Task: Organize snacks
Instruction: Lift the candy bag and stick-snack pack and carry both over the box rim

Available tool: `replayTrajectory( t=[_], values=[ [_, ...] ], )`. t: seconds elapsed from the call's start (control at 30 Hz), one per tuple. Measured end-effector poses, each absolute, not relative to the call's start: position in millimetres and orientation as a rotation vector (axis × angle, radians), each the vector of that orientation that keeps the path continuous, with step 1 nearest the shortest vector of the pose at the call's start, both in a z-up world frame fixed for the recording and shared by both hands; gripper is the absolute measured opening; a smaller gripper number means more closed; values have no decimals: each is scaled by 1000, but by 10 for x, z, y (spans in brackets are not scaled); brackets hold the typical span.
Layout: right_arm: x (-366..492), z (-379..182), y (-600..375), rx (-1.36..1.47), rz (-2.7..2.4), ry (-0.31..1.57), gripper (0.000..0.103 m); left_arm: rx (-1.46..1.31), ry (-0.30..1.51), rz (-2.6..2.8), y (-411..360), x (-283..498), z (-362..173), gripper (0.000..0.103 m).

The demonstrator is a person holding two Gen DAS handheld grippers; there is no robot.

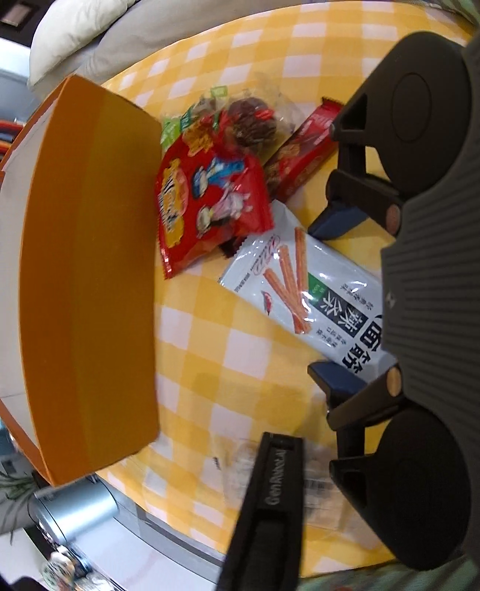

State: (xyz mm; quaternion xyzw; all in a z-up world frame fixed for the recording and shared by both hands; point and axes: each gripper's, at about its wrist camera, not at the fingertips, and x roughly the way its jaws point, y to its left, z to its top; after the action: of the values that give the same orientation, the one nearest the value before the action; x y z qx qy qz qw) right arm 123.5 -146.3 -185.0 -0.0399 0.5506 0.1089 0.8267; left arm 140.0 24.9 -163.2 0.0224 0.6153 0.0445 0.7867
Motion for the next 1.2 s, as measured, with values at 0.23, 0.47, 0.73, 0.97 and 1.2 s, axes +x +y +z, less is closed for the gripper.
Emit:
replayTrajectory(
  t=[0.23, 0.47, 0.73, 0.97, 1.2],
  values=[
    [1034, -1805, -1779, -145, 331, 1210, 66, 105, 1328, -28, 12, 1323, -1648, 65],
    [858, -1772, -2085, -213, 370, 1251, 66, 188, 1309, -118, -269, 1214, -1678, 66],
    [872, -1742, -2361, -3, 259, 1284, 73, 144, 1322, -75, -212, 1214, -1702, 74],
    [932, -1786, -2348, 124, 131, 1284, 74, 106, 1338, -53, -132, 1250, -1761, 75],
    [910, -1798, -2119, 8, 81, 1255, 70, 103, 1336, -54, -146, 1225, -1734, 71]
  ],
)
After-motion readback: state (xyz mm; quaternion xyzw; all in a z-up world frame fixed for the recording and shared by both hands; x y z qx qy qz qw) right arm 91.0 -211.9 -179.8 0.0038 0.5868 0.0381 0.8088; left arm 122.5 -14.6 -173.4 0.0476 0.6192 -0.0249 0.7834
